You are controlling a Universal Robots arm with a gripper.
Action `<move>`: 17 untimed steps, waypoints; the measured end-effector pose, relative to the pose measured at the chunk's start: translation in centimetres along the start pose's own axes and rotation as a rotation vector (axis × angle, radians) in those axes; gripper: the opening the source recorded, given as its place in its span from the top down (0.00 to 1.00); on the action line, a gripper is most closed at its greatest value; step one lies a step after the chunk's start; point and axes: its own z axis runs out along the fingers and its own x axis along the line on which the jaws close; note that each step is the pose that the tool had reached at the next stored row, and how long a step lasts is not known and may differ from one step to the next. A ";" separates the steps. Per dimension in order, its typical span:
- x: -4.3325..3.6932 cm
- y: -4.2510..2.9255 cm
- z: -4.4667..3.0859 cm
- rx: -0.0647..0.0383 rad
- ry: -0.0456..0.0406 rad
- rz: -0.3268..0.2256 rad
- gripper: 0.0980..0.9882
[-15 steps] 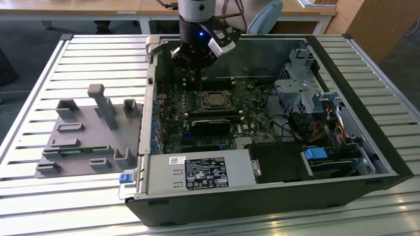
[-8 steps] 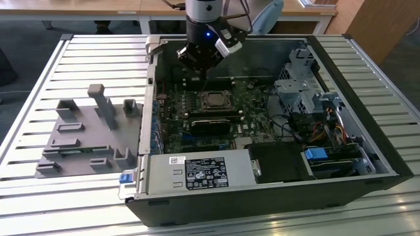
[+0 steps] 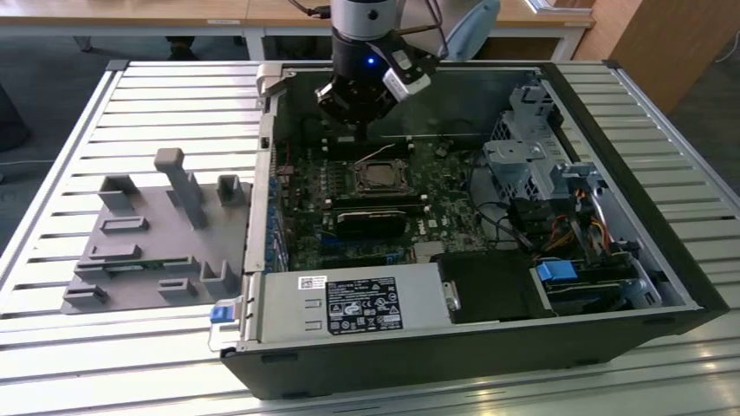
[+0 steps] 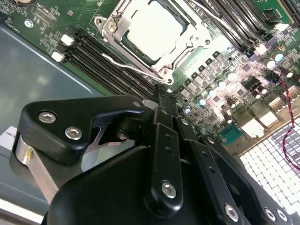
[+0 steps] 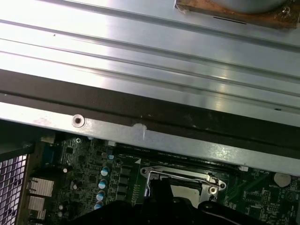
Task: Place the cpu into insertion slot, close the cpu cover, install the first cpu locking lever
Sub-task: 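Install the first cpu locking lever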
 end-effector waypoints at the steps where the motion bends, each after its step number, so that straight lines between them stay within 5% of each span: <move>1: -0.01 0.00 0.00 0.000 0.0001 0.000 0.99; 17: -0.48 -0.08 0.02 -0.004 -0.0007 0.000 0.99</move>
